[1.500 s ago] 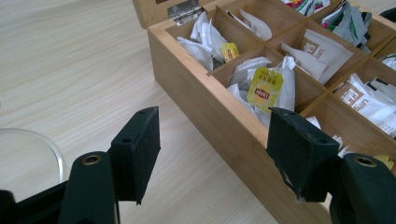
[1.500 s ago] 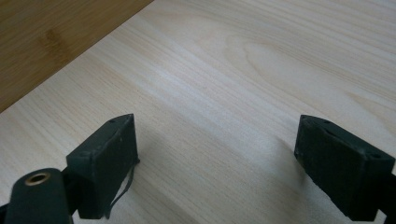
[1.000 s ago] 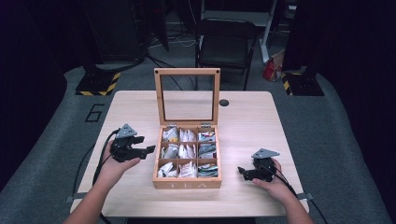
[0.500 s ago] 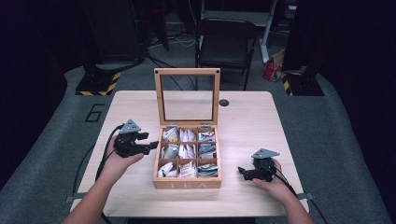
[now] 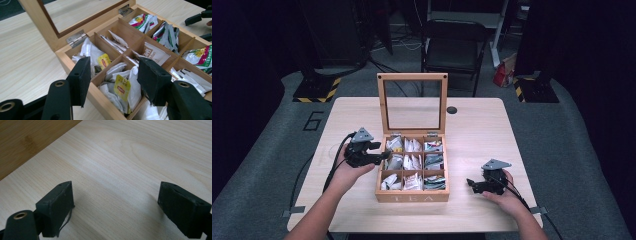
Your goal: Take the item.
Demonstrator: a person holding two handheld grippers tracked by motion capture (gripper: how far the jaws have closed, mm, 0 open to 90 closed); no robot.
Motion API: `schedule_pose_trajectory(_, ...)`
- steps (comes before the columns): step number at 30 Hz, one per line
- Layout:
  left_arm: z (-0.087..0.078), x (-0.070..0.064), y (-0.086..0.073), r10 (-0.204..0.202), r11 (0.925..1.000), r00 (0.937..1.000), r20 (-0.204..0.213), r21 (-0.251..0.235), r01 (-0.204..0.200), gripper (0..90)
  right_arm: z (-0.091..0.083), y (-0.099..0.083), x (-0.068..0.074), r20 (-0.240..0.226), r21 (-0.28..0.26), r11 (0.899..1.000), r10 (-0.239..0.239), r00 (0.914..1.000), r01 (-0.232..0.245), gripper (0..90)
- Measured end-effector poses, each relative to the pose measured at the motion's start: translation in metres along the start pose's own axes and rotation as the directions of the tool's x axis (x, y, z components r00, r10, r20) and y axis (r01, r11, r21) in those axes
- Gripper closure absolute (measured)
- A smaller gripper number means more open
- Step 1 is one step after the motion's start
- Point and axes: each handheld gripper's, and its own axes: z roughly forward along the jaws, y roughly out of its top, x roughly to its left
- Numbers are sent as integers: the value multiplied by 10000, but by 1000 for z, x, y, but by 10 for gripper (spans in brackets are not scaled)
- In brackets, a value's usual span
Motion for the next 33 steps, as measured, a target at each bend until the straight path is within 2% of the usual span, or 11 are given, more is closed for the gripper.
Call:
schedule_pose_trajectory(8, 11, -6, 1, 173, 9997, 9996, 240, 147, -176, 480, 0, 0, 0, -19, 0, 10000, 12, 10000, -12, 126)
schedule_pose_trajectory(12, 15, -8, 0, 20, 9999, 9994, 337, 117, -24, 506, 0, 0, 0, -13, 11, 10000, -9, 10000, 9, 126)
schedule_pose_trajectory(20, 24, -12, 1, 152, 9995, 9985, 533, 269, -166, 541, 0, 0, 0, -20, -1, 10000, 11, 10000, -11, 126)
schedule_pose_trajectory(26, 30, -14, 1, 64, 9993, 9977, 670, 371, -89, 599, 0, 0, 0, -17, -1, 10000, 5, 10000, -5, 126)
schedule_pose_trajectory(29, 32, -14, 1, 152, 9986, 9976, 675, 490, -185, 630, 0, 0, 0, -23, 5, 10000, 9, 10000, -9, 126)
schedule_pose_trajectory(31, 33, -14, 0, -9, 9988, 9969, 780, 480, -28, 642, 0, 0, 0, -20, -1, 10000, 12, 10000, -12, 126)
schedule_pose_trajectory(33, 35, -13, -1, -63, 9988, 9976, 686, 485, 30, 656, 0, 0, 0, -5, 1, 10000, 11, 10000, -11, 126)
